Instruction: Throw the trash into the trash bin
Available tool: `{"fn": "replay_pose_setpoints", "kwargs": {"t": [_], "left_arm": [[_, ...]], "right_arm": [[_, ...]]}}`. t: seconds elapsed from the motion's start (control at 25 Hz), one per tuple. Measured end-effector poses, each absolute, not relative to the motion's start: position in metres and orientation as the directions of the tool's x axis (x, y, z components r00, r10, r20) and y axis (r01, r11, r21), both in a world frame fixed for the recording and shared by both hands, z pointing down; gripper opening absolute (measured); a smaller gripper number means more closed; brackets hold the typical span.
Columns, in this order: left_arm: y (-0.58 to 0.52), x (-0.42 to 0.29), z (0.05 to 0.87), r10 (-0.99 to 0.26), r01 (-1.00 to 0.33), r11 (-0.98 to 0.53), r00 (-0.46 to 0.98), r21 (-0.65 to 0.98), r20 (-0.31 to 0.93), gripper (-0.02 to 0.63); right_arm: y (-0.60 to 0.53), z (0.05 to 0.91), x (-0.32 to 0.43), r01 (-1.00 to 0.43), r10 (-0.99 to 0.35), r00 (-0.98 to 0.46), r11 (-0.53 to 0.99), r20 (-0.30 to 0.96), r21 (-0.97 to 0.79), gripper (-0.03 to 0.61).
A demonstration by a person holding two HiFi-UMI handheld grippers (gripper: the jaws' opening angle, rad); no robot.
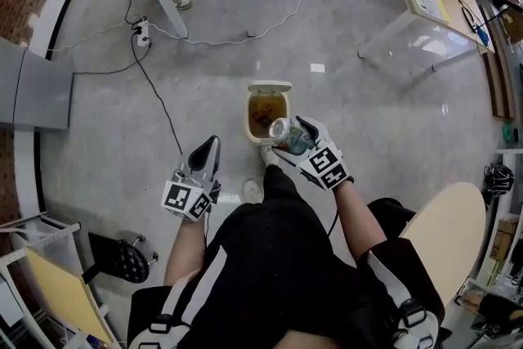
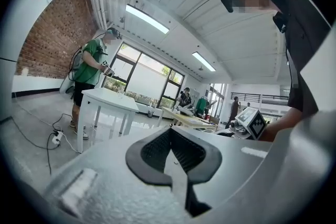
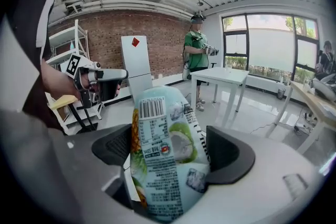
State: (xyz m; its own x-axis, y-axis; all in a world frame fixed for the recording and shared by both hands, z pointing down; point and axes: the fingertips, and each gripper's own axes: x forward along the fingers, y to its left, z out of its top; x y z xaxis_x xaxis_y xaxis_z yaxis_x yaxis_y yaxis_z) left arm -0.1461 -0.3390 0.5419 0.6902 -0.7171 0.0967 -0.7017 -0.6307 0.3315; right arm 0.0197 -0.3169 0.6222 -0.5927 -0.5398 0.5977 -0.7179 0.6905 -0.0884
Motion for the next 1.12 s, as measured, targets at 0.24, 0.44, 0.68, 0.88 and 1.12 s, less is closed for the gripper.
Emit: {"fn": "replay_pose_setpoints", "kwargs": {"t": [0.24, 0.44, 0.68, 0.88, 1.12], "left_arm": [[-0.372, -0.128, 0.563, -0.715, -0.730, -0.603, 0.674, 0.323, 0.188, 0.000], [-0.393, -0.114, 0.603, -0.715, -0.756, -0.557, 0.647, 0.345, 0.265, 0.000], [-0.415, -0.100, 0.636, -0.704, -0.776, -0.513, 0.625, 0.367, 0.336, 0.000], [-0.420, -0.094, 0.653, -0.687, -0.772, -0.505, 0.630, 0.384, 0.362, 0.000], [-0.426, -0.092, 0.660, -0.690, -0.777, -0.492, 0.623, 0.393, 0.367, 0.000]], "right_arm": [[-0.349, 0.660, 0.023, -0.688, -0.465, -0.617, 0.710, 0.635, -0.149, 0.434], [-0.363, 0.710, 0.028, -0.665, -0.379, -0.618, 0.719, 0.689, -0.201, 0.434], [-0.376, 0.769, 0.027, -0.656, -0.302, -0.607, 0.712, 0.735, -0.250, 0.434], [-0.387, 0.810, 0.021, -0.661, -0.274, -0.585, 0.707, 0.763, -0.253, 0.434], [-0.389, 0.844, 0.014, -0.652, -0.212, -0.577, 0.702, 0.789, -0.288, 0.434]]}}
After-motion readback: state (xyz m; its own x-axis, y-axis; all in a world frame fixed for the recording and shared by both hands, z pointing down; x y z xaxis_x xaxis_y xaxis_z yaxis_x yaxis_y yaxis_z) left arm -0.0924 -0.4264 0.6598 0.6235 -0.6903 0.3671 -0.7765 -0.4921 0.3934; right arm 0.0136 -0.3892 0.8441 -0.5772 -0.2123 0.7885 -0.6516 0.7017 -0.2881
